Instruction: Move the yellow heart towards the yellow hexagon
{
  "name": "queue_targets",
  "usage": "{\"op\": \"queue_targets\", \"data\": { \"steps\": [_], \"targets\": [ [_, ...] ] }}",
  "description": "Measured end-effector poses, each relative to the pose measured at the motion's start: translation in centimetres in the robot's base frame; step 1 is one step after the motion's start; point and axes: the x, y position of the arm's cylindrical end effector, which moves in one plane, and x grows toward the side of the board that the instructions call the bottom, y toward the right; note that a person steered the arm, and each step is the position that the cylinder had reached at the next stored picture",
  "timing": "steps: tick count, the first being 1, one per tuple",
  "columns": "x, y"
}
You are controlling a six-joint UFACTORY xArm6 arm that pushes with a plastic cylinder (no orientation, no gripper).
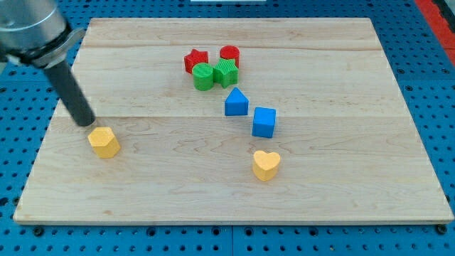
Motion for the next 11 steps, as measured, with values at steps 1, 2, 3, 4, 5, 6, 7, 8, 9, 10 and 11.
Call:
{"op": "queue_targets", "data": {
  "steps": [1,2,3,4,5,6,7,8,9,10,11],
  "targets": [
    [1.1,3.1],
    [6.6,2.9],
    [7.9,4.5],
    [5.4,7.1],
    [4.3,17.0],
    [6.6,26.2],
    [6.0,34.1],
    [10.5,32.6],
    [10.3,27.0],
    [9.4,22.0],
    [5.9,21.3]
  ]
}}
